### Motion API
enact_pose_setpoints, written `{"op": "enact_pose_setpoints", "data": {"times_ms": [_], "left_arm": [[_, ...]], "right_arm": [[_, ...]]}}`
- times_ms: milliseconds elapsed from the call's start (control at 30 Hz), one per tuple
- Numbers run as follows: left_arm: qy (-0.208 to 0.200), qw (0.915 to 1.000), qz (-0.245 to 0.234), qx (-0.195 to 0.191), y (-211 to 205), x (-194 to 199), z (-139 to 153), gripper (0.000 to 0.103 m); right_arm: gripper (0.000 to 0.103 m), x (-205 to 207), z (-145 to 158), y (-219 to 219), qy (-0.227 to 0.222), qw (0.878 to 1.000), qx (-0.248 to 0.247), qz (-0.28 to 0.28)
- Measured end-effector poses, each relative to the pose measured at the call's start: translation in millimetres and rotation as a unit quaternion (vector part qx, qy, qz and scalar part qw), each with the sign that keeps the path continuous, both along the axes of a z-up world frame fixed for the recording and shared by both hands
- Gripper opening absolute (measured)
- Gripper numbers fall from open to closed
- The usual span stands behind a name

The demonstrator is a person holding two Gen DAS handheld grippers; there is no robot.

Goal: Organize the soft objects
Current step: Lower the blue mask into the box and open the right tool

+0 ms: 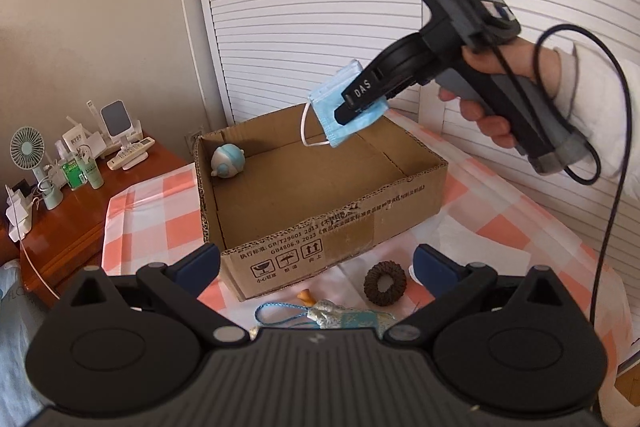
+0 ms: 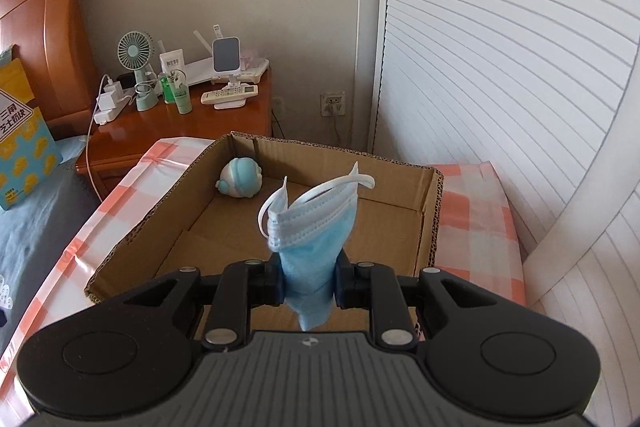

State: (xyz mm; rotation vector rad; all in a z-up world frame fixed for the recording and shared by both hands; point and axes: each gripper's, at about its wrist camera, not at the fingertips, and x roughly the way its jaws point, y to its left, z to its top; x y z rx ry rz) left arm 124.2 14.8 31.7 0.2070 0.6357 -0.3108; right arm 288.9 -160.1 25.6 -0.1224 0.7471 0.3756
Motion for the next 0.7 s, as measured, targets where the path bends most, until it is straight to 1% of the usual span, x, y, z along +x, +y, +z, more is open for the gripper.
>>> {"op": "enact_pose_setpoints", "data": {"times_ms": [67, 133, 200, 233, 267, 300, 333, 367, 400, 567, 700], "left_arm": [[0.000, 1.0000, 0.008, 0.002, -0.2, -0.9, -1.6, 0.102], [0.001, 0.9999, 0.013, -0.005, 2.2, -1.1, -2.6, 0.102], [0.006, 0.9997, 0.018, -0.015, 4.5, -0.2, -4.1, 0.102], [0.007, 0.9996, 0.021, -0.015, 4.9, 0.2, -5.2, 0.102], [0.008, 0.9996, 0.022, -0.014, 5.3, 0.3, -6.2, 0.102], [0.010, 0.9996, 0.024, -0.013, 5.9, 0.3, -7.8, 0.102], [0.012, 0.9995, 0.026, -0.014, 6.8, 0.4, -9.3, 0.102], [0.014, 0.9995, 0.026, -0.014, 7.7, 0.7, -10.4, 0.102], [0.017, 0.9994, 0.027, -0.014, 8.3, 1.2, -11.1, 0.102], [0.019, 0.9990, 0.037, -0.016, 11.4, -1.3, -9.8, 0.102], [0.019, 0.9990, 0.037, -0.014, 12.4, -8.0, -8.1, 0.102]], "right_arm": [[0.025, 12.9, -3.3, 2.5, 0.007, 1.000, 0.002, -0.003], [0.025, 25.0, -4.8, 5.5, 0.011, 1.000, 0.000, -0.007], [0.030, 33.0, -4.6, 8.4, 0.006, 1.000, -0.003, -0.012], [0.048, 36.1, -4.5, 9.6, 0.003, 1.000, -0.007, -0.017], [0.075, 39.7, -3.7, 11.8, 0.001, 1.000, -0.011, -0.025], [0.086, 39.7, -2.4, 12.0, -0.006, 0.999, -0.012, -0.030], [0.099, 37.6, 0.1, 11.1, -0.020, 0.999, -0.010, -0.031], [0.103, 35.9, 1.9, 10.3, -0.032, 0.999, -0.008, -0.031], [0.103, 34.5, 3.2, 9.7, -0.035, 0.999, -0.005, -0.029], [0.103, 29.4, 5.9, 8.6, -0.023, 0.999, -0.012, -0.035], [0.103, 13.9, 9.9, 7.0, -0.023, 0.999, -0.013, -0.034]]}}
